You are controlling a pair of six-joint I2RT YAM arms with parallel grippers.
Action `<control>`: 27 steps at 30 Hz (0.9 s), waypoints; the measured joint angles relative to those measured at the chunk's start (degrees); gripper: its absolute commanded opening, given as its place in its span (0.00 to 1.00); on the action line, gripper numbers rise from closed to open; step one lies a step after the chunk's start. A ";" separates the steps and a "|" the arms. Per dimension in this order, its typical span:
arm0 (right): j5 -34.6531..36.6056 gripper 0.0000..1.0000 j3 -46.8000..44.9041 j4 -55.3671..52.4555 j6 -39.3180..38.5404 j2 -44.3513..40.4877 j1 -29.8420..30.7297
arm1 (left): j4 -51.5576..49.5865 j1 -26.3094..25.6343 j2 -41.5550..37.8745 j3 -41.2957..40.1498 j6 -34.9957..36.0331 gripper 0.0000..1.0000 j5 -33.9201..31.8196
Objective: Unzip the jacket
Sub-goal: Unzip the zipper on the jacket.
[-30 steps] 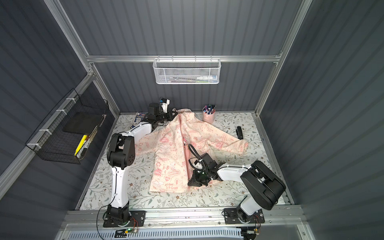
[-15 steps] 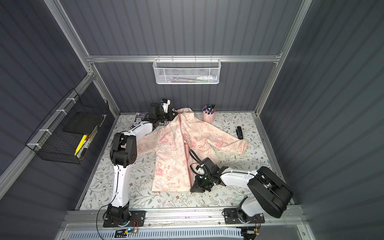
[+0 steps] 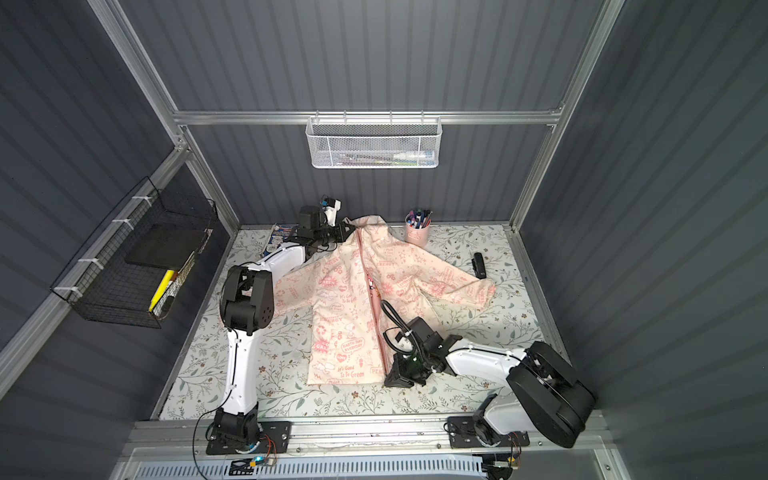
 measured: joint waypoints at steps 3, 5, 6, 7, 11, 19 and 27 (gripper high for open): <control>0.28 0.00 0.02 -0.50 -0.28 -0.13 0.00 | -0.22 0.00 0.00 0.00 0.02 0.00 0.00; 0.44 0.00 0.02 -0.68 -0.63 -0.11 0.00 | -0.31 0.00 0.00 0.00 0.04 0.00 0.00; 0.46 0.00 0.04 -0.83 -0.74 -0.11 0.00 | -0.37 0.00 0.00 0.00 0.09 0.00 0.00; 0.50 0.00 0.04 -1.03 -0.92 -0.11 0.00 | -0.42 0.00 0.00 0.00 0.20 0.00 0.00; 1.22 0.00 0.02 -2.64 -1.90 -1.16 0.00 | -0.98 0.02 0.00 0.00 0.44 0.00 -0.22; 2.84 0.00 0.02 -5.66 -3.72 -3.85 -0.02 | -1.57 0.22 0.00 0.00 0.46 0.00 -0.50; 4.87 0.00 0.04 -8.26 -5.18 -6.99 -0.07 | -1.95 0.44 0.00 0.00 0.83 0.00 -1.05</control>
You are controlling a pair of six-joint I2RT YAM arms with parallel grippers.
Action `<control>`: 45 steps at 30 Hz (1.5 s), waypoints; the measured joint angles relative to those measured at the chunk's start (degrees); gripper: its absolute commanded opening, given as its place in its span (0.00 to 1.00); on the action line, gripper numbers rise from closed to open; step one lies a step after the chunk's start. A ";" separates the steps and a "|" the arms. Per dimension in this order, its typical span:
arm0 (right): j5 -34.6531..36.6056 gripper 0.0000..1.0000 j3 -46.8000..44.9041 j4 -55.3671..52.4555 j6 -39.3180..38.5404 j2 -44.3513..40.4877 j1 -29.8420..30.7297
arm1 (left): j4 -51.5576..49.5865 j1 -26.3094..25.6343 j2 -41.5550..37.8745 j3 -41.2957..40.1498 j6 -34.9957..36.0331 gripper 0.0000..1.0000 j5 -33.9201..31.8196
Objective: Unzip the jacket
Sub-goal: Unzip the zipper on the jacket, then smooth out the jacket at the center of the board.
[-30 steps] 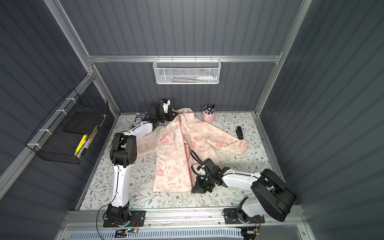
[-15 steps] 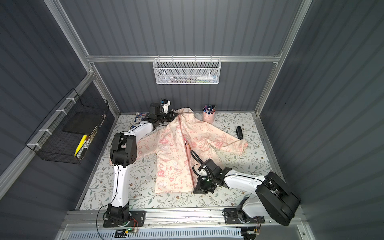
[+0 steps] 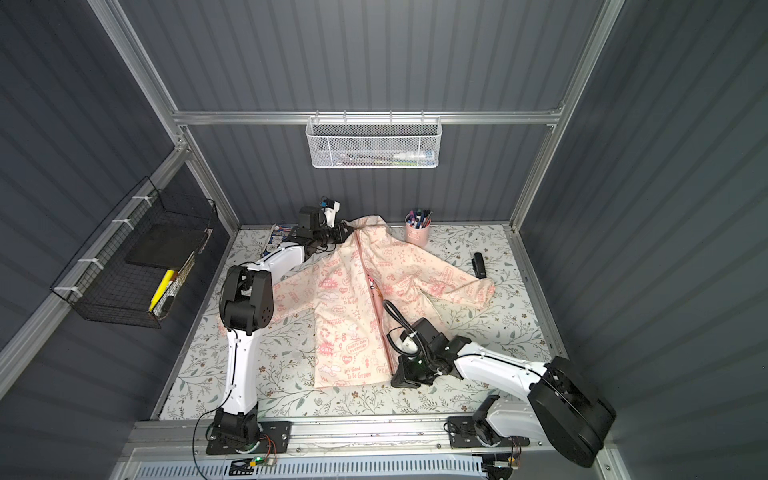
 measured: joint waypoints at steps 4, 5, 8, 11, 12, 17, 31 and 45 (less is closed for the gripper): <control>0.50 0.00 0.02 -2.36 -0.68 -0.02 0.00 | -0.26 0.50 0.00 0.00 0.02 0.00 -0.85; 0.50 0.00 0.02 -3.13 -0.85 0.11 0.02 | -0.26 0.70 0.00 0.00 0.00 0.00 -1.11; 0.83 0.00 0.02 -5.18 -1.33 0.44 0.02 | -0.13 1.75 0.00 0.00 -0.02 0.00 -1.90; 1.25 0.00 0.02 -6.32 -1.70 0.44 0.00 | 0.07 2.64 0.00 0.00 -0.04 0.00 -2.12; 1.49 0.00 0.02 -6.51 -1.88 0.46 0.00 | 0.11 2.89 0.04 0.00 -0.07 0.00 -2.10; 1.86 0.00 0.22 -6.49 -2.12 1.75 0.02 | 1.05 3.02 0.83 0.02 -0.26 0.13 -0.07; 8.33 0.59 12.04 -18.03 -6.08 -1.36 0.02 | -2.84 2.99 -0.98 -0.15 -0.17 0.99 0.24; 33.29 0.58 28.63 -29.22 -10.58 7.82 -17.79 | -11.63 -0.09 -42.14 -39.28 -2.86 0.96 -15.82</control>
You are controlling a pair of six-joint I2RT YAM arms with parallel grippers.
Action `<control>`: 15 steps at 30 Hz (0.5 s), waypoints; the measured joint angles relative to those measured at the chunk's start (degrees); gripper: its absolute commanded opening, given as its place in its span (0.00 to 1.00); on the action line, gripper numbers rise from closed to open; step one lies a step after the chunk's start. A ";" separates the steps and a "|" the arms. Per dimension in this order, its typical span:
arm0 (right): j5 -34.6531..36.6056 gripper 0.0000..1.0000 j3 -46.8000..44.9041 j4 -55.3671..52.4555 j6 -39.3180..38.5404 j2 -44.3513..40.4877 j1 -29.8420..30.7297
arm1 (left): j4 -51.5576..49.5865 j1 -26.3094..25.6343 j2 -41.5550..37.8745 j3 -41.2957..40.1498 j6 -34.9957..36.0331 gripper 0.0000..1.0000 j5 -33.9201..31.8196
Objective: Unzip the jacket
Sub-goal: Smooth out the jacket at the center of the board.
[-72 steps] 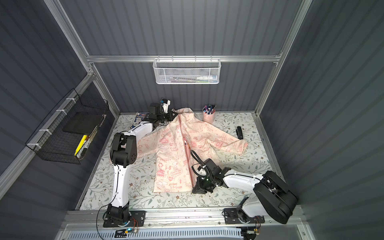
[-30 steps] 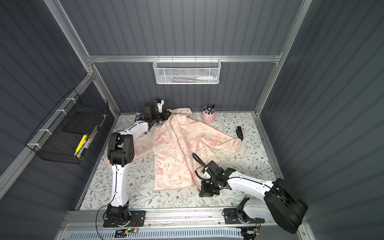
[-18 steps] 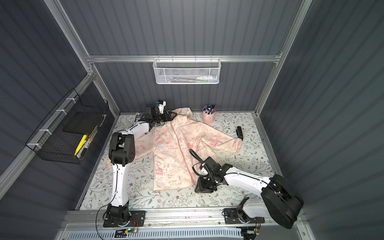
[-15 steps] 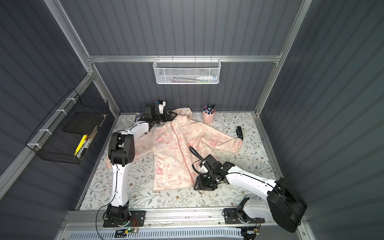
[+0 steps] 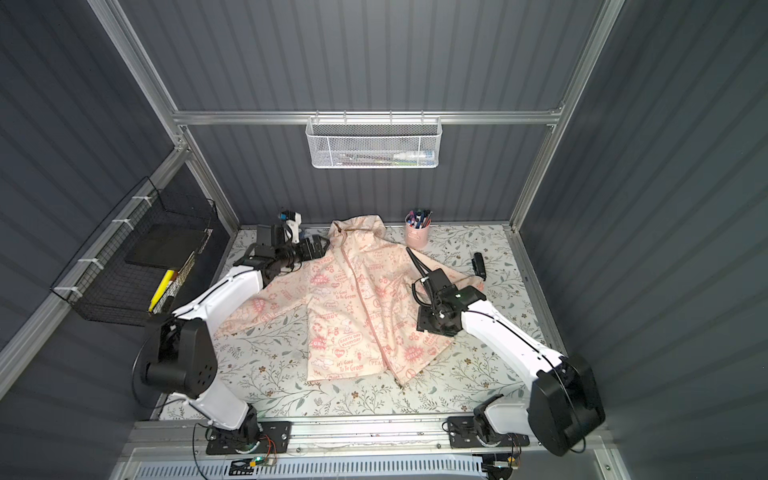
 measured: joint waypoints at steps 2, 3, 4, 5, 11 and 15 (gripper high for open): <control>0.90 0.57 1.36 -0.85 -1.46 3.06 -2.93 | -4.11 -2.75 -3.67 -5.05 -1.53 0.94 -1.64; 0.98 0.56 1.99 -1.31 -2.25 4.46 -4.44 | -6.40 -4.44 -5.40 -7.52 -2.58 0.93 -2.01; 1.05 0.56 2.32 -1.49 -2.84 5.49 -5.60 | -7.93 -5.60 -6.64 -9.38 -3.48 0.92 -2.19; 1.05 0.56 2.60 -1.73 -3.30 6.51 -6.75 | -9.68 -7.02 -8.00 -11.41 -4.59 0.91 -1.99; 0.59 0.59 2.78 -2.82 -4.57 10.80 -10.54 | -17.70 -9.99 -19.02 -22.45 -11.91 0.88 0.37; -0.63 0.60 2.78 -2.82 -4.57 11.65 -10.54 | -20.39 -13.42 -23.23 -25.97 -16.48 0.82 1.92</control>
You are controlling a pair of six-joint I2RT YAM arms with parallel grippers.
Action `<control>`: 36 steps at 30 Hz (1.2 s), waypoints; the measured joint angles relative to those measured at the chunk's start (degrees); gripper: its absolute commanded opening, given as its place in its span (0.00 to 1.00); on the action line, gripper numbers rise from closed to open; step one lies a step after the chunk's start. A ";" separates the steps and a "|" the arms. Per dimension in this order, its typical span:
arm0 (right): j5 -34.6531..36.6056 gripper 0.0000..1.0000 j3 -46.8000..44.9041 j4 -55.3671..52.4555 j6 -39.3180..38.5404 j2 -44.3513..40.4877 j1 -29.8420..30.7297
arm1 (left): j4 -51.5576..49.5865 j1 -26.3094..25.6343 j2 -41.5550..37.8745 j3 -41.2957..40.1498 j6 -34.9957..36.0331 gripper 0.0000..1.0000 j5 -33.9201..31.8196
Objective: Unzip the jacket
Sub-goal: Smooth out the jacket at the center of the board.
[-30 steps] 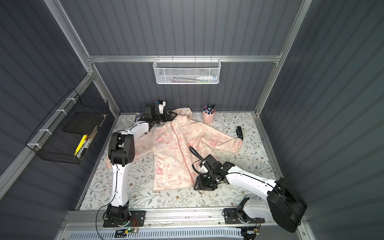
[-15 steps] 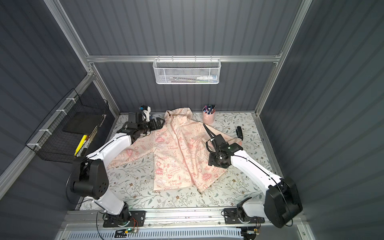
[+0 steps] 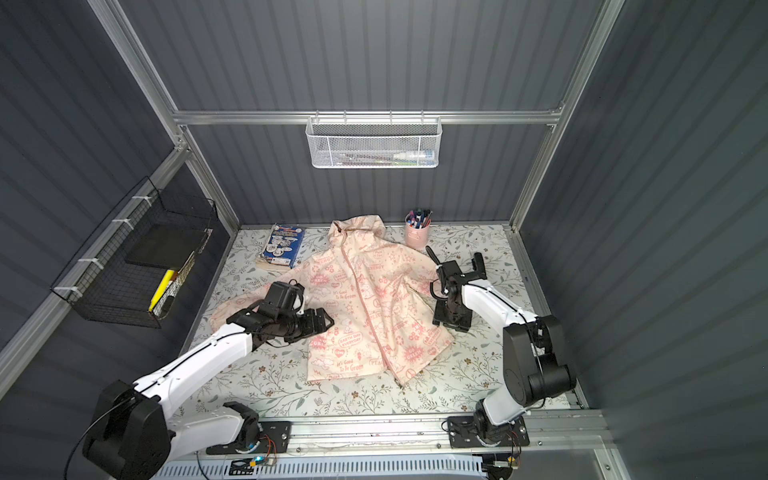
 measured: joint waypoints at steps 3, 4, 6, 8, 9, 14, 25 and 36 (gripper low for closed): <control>-0.57 0.61 0.00 -0.07 0.02 0.00 -0.02 | -1.36 -2.86 -1.29 -2.29 -2.49 0.80 1.29; -0.70 0.61 -0.02 -0.15 0.04 0.00 -0.02 | -1.68 -3.39 -1.40 -2.91 -3.04 0.80 1.62; -0.72 0.61 -0.04 -0.50 0.20 0.00 -0.02 | -3.21 -4.07 -1.44 -4.00 -4.17 0.80 1.70; -0.68 0.62 -0.22 -0.81 0.28 0.00 0.00 | -5.38 -4.37 -1.46 -4.37 -4.76 0.85 1.07; -0.68 0.62 -0.35 -0.96 0.33 0.00 -0.02 | -6.38 -4.55 -1.46 -4.37 -5.16 0.87 0.66; -0.68 0.62 -0.68 -1.42 0.70 -0.04 -0.02 | -9.05 -5.73 -1.16 -4.37 -6.82 0.91 -1.49; -1.11 0.62 -1.88 -1.01 0.68 -0.04 0.00 | -10.29 -8.44 3.45 -4.74 -11.47 0.60 -5.18; -1.31 0.55 -2.19 1.42 0.11 5.05 -0.02 | -8.61 -8.44 6.64 -5.42 -15.34 0.00 -8.94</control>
